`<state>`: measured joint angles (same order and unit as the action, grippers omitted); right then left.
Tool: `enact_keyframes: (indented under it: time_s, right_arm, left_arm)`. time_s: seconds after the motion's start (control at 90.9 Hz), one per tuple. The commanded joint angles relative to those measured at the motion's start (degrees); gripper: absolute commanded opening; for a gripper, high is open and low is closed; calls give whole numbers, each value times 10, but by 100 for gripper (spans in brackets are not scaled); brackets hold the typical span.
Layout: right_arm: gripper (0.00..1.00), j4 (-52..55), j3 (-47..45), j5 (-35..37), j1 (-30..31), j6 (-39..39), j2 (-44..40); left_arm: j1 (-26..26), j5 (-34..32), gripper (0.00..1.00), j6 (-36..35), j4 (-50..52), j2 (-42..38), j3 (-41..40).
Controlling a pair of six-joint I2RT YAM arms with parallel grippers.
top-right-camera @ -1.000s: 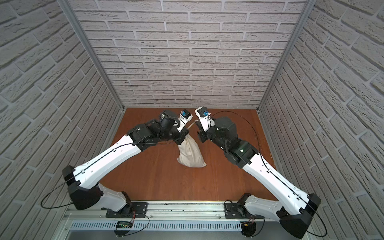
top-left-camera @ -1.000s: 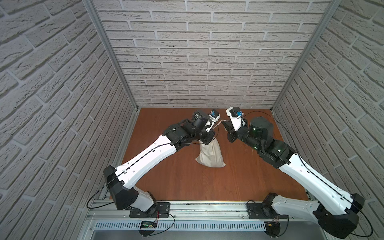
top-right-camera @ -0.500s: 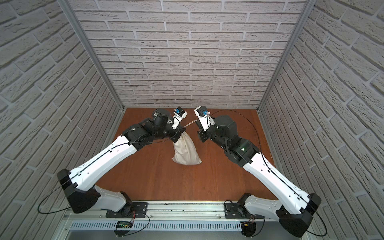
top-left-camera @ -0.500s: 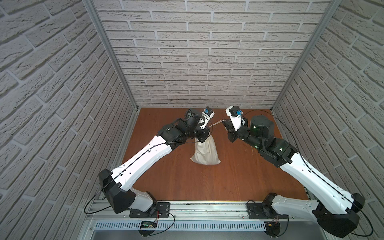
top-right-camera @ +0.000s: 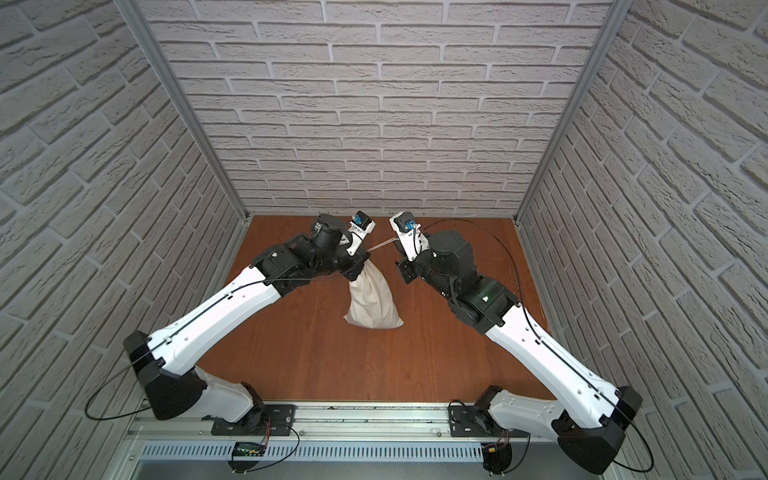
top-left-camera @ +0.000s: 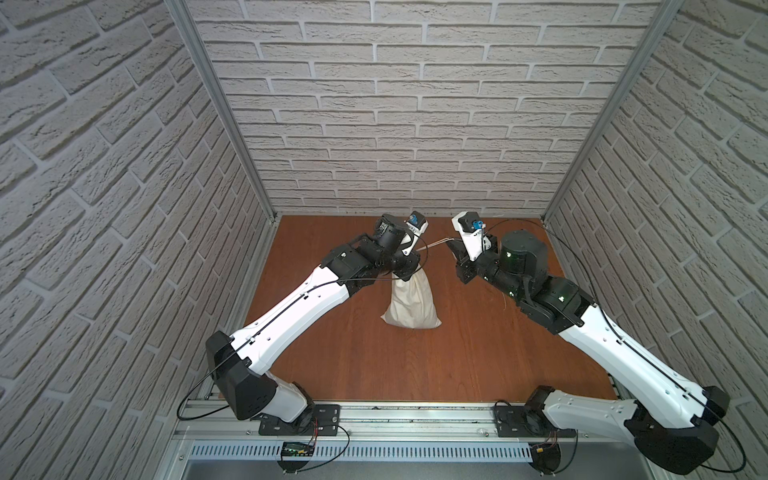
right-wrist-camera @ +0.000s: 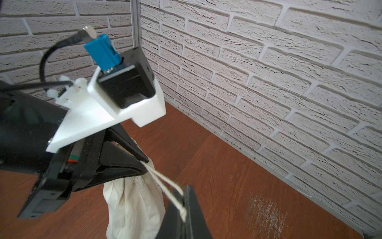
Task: Close the soil bag
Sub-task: Frap the soil bag at the center of the board.
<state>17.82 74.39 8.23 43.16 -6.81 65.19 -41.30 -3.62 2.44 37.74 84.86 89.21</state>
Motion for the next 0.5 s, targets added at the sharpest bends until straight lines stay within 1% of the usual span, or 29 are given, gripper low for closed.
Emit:
enact_keyframes:
  time_s: [0.0,0.275,0.484]
  right_arm:
    - [3,-126,51,71,-9,-3,-59]
    - [3,-131,34,88,-14,-7,-84]
    - [3,-139,27,106,-21,-9,-99]
  left_arm:
    - [29,-109,18,-2,161,36,-29]
    - [66,-109,18,12,153,41,-48]
    - [75,-108,18,13,162,49,-51]
